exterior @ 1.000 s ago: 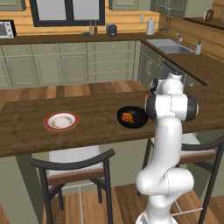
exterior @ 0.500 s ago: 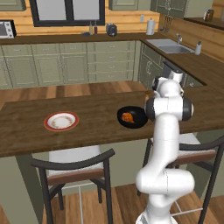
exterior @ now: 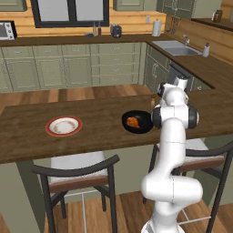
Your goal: Pick the chicken drumstick and garlic from their plates and place them in the bowl. Then put the bowl in the fridge.
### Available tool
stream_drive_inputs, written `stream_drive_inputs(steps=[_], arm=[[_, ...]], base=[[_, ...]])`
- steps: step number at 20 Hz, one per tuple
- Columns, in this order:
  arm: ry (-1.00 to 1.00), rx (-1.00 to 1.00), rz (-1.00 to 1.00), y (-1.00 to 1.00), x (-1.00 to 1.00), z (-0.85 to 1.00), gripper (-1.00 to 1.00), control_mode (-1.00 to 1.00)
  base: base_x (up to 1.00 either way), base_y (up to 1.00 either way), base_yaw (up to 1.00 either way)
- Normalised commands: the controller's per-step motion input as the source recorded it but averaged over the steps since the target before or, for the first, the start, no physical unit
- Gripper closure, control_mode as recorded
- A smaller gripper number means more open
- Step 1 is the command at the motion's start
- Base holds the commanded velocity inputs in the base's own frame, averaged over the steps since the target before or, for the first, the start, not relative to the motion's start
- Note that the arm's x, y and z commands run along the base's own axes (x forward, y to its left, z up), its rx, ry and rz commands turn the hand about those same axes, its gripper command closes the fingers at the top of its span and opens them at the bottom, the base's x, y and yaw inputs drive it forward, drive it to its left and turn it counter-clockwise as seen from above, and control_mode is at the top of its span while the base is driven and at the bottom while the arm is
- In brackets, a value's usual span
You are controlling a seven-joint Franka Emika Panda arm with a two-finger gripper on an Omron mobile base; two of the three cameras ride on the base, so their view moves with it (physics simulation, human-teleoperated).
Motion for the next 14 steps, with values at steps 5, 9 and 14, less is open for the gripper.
stream_drive_inputs(steps=[5, 9, 14], arm=[[0.00, 0.00, 0.00, -0.13, 0.22, -0.21, -1.00, -1.00], [0.00, 0.00, 0.00, 0.00, 0.08, -0.36, 1.00, -1.00], [0.00, 0.00, 0.01, 0.00, 0.18, -0.24, 1.00, -1.00]], base=[[0.00, 0.00, 0.00], [0.00, 0.00, 0.00], [0.00, 0.00, 0.00]])
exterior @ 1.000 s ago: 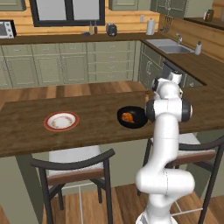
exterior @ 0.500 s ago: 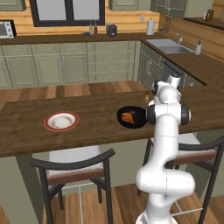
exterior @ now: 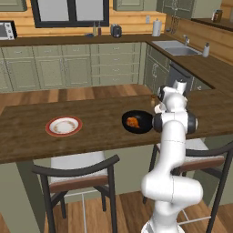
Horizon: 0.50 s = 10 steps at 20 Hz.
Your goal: Pick the chicken drumstick and garlic from their plates and place them in the bowl. Then put the bowl in the fridge.
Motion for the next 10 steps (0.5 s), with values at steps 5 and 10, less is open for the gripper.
stream_drive_inputs(steps=[5, 10], arm=[[-0.17, -0.03, 0.00, 0.17, -0.56, -0.02, 1.00, -1.00], [-0.40, -0.05, 0.00, 0.45, -1.00, 0.10, 1.00, -1.00]], base=[[0.00, 0.00, 0.00], [0.00, 0.00, 0.00]])
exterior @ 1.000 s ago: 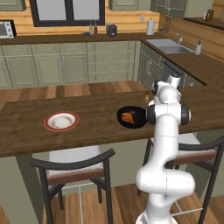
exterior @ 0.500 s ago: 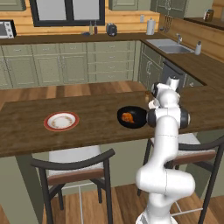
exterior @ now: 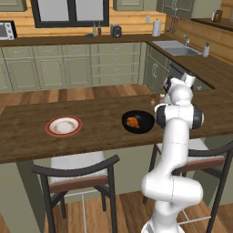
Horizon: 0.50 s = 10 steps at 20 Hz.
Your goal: Pick the chicken drumstick and garlic from their plates and place them in the bowl. Then put the bowl in the fridge.
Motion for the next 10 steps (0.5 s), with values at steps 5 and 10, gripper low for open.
stream_drive_inputs(steps=[5, 10], arm=[[-0.28, 0.00, 0.00, 0.78, -1.00, 0.30, 1.00, -1.00], [-0.07, -0.03, 0.00, 0.78, -0.90, 0.59, 1.00, -1.00]], base=[[0.00, 0.00, 0.00], [0.00, 0.00, 0.00]])
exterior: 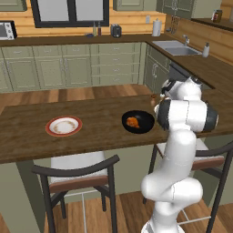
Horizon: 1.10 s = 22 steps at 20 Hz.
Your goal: Pick the chicken drumstick and garlic from their plates and place them in the bowl. Then put the bowl in the fridge.
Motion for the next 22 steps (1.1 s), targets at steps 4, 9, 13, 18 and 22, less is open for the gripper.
stream_drive_inputs(steps=[4, 9, 13, 18, 22], arm=[[0.09, -0.01, 0.00, 0.83, -0.16, 0.30, 1.00, -1.00], [0.08, 0.00, 0.00, 0.63, 0.09, 0.00, 1.00, -1.00], [0.10, 0.00, 0.00, 0.52, 0.23, -0.09, 1.00, -1.00], [0.07, 0.00, 0.00, 0.45, 0.28, -0.25, 1.00, -1.00], [0.10, -0.03, 0.00, 0.35, 0.41, -0.35, 1.00, -1.00]], base=[[0.00, 0.00, 0.00], [0.00, 0.00, 0.00], [0.00, 0.00, 0.00], [0.00, 0.00, 0.00], [0.00, 0.00, 0.00]])
